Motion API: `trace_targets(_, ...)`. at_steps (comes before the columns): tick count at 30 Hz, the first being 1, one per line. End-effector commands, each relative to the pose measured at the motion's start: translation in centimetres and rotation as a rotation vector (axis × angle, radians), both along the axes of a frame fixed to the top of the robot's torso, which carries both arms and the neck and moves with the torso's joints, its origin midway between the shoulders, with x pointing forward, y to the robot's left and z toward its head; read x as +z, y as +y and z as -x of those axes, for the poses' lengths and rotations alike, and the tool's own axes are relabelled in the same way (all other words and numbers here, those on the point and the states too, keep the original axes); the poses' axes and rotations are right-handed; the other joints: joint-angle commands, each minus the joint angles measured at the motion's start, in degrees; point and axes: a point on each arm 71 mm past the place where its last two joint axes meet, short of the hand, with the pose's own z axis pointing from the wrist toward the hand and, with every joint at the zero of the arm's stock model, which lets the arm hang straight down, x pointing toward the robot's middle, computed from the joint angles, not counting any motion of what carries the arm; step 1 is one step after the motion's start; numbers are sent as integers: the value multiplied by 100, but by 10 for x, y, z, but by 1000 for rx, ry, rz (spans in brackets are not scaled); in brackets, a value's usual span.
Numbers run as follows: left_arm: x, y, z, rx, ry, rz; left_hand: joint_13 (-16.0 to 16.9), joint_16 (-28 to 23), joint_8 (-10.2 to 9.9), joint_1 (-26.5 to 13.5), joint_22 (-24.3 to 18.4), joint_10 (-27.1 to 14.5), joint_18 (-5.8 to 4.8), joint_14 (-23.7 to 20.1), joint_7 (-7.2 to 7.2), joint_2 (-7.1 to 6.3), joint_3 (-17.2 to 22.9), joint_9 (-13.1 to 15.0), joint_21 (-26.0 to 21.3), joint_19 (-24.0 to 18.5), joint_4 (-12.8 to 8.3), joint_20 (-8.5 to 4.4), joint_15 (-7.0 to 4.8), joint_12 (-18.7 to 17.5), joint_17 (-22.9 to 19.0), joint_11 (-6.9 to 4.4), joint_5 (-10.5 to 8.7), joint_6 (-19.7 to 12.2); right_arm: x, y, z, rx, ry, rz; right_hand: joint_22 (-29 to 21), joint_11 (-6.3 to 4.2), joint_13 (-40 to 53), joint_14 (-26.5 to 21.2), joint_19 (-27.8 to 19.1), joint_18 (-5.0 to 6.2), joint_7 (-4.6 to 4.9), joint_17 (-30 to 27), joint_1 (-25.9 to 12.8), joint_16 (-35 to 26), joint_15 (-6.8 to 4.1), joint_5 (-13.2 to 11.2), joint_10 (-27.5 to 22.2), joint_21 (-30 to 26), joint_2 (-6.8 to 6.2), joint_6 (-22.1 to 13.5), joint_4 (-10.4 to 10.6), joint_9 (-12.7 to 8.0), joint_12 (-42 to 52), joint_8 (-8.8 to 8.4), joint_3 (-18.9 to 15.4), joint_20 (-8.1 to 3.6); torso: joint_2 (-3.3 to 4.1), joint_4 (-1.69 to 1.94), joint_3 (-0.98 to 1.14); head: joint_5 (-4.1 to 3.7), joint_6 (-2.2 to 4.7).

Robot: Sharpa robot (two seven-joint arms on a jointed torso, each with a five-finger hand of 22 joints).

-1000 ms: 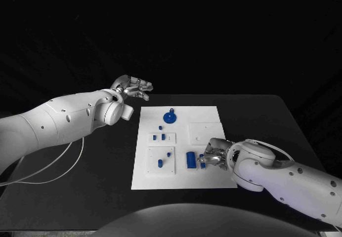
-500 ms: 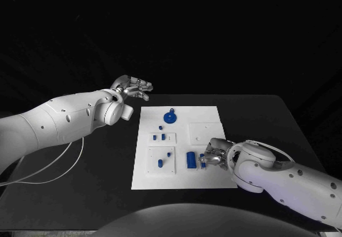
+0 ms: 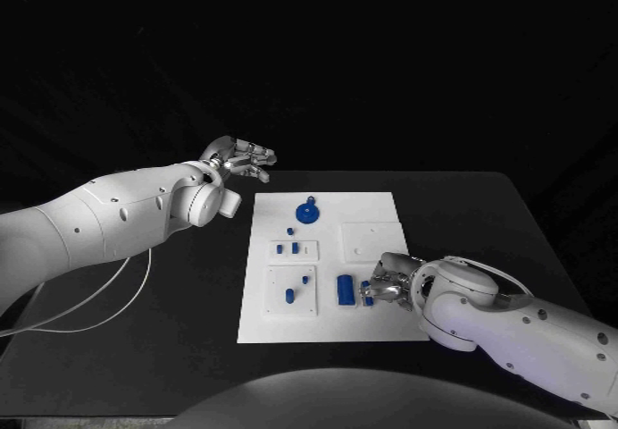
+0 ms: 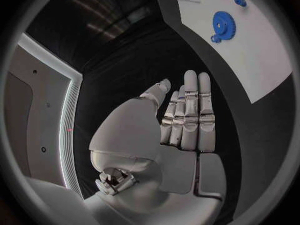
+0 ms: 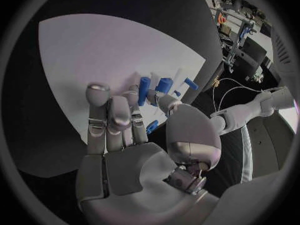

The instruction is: Assemble the parts on the task board

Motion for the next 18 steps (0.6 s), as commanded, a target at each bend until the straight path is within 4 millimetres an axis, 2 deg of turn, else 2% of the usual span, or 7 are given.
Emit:
trace_targets(1, 0, -2, 1, -13, 1, 8, -8, -10, -1, -19, -4, -36, 18, -2, 8, -11, 0, 8, -7, 43, 26, 9, 50, 26, -9, -2, -2, -45, -4, 2, 4, 8, 35, 15, -8, -39, -10, 25, 280, 7, -14, -5, 43, -22, 0, 39, 55, 7, -9, 11, -890, -6, -24, 16, 904, -10, 0, 0, 0, 4, 0)
trace_targets(9, 0, -2, 1, -13, 1, 8, -8, -10, -1, -19, -4, -36, 18, -2, 8, -11, 0, 8, -7, 43, 26, 9, 50, 26, -9, -2, -2, -45, -4, 2, 3, 2, 31, 11, -17, -41, -14, 25, 280, 8, -21, -11, 42, -25, -3, 13, 60, -3, -17, 6, -888, -2, -31, 20, 862, -12, 1, 1, -2, 8, 0)
trace_targets(13, 0, -2, 1, -13, 1, 8, -8, -10, -1, -19, -4, -36, 18, -2, 8, -11, 0, 8, -7, 43, 26, 9, 50, 26, -9, -2, -2, -45, -4, 1, 3, -2, 31, 10, -34, -48, -30, 30, 281, 4, -50, -18, 60, -27, -3, -146, 74, -16, -26, -25, -862, 26, -48, 26, 719, -11, 1, 1, -3, 8, 0)
trace_targets(17, 0, -2, 0, -14, 1, 8, -8, -10, -1, -19, -4, -36, 18, -2, 8, -11, 0, 8, -7, 43, 26, 9, 50, 26, -9, -2, -2, -45, -4, 0, 3, -6, 31, 5, -56, -63, -44, 31, 283, -3, -113, -31, 57, -38, -12, -285, 83, -25, -60, -44, -794, 10, -58, 15, 540, -18, 1, 1, -2, 11, 0)
trace_targets(18, 0, -2, 0, -13, 1, 8, -8, -10, -1, -19, -4, -36, 18, -2, 8, -11, 0, 8, -7, 43, 26, 9, 50, 26, -9, -2, -2, -45, -4, 0, 3, -6, 30, 4, -62, -69, -43, 32, 283, -7, -145, -34, 77, -39, -16, -392, 89, -25, -71, -39, -762, -30, -49, 0, 442, -19, 1, 1, -2, 15, 0)
